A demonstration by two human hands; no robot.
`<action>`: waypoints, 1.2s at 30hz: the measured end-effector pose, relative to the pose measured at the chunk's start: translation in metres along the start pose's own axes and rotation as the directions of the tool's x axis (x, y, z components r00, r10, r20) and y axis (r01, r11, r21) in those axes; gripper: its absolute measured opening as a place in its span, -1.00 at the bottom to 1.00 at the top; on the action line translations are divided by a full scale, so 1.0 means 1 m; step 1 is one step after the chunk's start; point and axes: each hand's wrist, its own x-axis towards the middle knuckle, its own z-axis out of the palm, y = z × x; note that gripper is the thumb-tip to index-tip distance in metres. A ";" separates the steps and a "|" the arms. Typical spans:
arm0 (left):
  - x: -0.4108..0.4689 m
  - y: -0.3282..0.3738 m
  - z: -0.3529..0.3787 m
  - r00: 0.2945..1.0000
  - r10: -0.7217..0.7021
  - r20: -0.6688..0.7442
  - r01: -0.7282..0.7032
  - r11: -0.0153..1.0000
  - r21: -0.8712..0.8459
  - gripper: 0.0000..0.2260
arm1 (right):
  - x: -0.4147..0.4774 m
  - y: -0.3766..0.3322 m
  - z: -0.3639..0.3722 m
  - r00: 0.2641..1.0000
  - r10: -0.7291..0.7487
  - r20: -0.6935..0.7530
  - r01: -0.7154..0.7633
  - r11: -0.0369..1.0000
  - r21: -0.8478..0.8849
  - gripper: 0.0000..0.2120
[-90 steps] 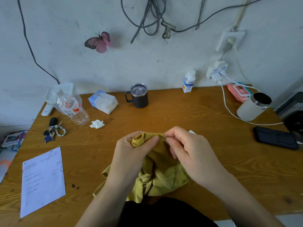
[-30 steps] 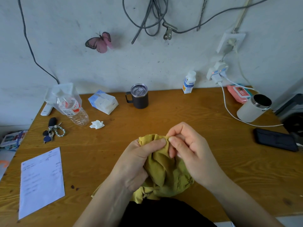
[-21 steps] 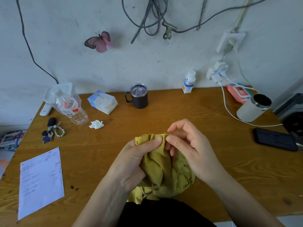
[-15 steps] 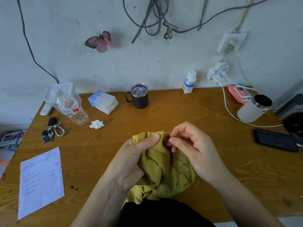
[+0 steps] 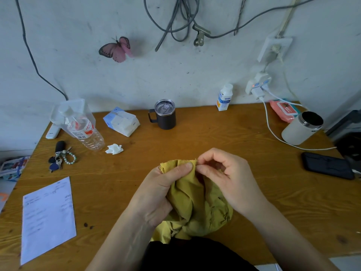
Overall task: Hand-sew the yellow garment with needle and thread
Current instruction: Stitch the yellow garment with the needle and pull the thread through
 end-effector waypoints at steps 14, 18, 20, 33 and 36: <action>0.003 -0.002 -0.001 0.998 0.032 -0.061 -0.028 0.998 0.060 -0.79 | 0.008 -0.003 0.012 0.937 -0.337 -0.095 0.287 0.895 -0.341 -0.84; 0.005 -0.005 -0.002 0.994 0.058 -0.088 -0.052 0.996 0.073 -0.85 | 0.007 0.002 0.021 0.916 -0.363 -0.169 0.305 0.905 -0.295 -0.83; 0.006 -0.005 -0.004 0.994 0.056 -0.091 -0.049 0.996 0.078 -0.85 | 0.007 0.007 0.021 0.923 -0.343 -0.173 0.283 0.912 -0.299 -0.81; 0.019 -0.028 -0.013 0.966 0.082 -0.244 -0.004 0.952 0.307 -0.70 | 0.005 0.003 0.040 0.857 -0.467 -0.218 0.382 0.859 -0.342 -0.87; 0.020 -0.026 -0.014 0.973 0.093 -0.210 -0.045 0.974 0.221 -0.76 | 0.010 -0.001 0.031 0.963 -0.141 -0.228 0.169 0.980 0.108 -0.83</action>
